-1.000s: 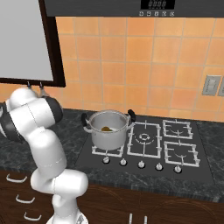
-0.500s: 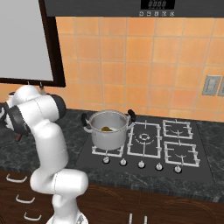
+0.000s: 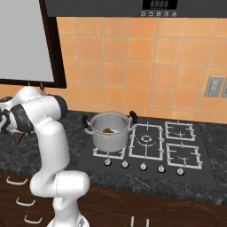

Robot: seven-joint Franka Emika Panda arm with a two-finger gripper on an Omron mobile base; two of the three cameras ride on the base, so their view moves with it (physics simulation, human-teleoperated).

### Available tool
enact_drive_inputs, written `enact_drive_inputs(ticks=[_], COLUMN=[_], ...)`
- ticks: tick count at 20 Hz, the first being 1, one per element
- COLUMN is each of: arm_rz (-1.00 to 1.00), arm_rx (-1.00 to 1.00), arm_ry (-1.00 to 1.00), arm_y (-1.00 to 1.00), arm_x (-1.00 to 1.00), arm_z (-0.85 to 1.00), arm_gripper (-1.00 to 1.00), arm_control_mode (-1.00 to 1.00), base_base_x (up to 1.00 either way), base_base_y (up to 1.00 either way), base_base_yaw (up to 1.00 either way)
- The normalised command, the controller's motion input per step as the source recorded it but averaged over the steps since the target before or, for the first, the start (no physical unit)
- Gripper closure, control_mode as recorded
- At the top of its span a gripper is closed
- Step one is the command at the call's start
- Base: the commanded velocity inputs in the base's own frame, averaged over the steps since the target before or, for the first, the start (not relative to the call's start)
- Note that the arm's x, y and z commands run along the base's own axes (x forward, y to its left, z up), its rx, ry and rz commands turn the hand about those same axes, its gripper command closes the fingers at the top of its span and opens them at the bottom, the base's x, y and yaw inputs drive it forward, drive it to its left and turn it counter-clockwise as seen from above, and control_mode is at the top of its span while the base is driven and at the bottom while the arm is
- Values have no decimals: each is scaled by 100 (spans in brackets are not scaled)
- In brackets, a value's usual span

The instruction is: Put the broccoli and avocado in the pot. Retrieve the spatula and lightly stir the vegetables in the pot.

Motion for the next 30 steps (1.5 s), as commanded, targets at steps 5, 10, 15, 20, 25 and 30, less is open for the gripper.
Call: enact_drive_inputs(ticks=[5,10,15,20,25,30], arm_rz=[0,0,0,0,0,0], arm_rx=[0,0,0,0,0,0], arm_ry=[-2,3,2,0,1,0], arm_y=[10,1,0,3,1,0], arm_x=[6,0,2,5,0,0], arm_z=[-19,-6,-25,-38,-24,-2], arm_gripper=[-100,-100,-100,-100,100,100], arm_control_mode=[-100,-100,-100,-100,-100,-100], base_base_x=[0,0,0,0,0,0], base_base_y=[0,0,0,0,0,0], base_base_yaw=[0,0,0,0,0,0])
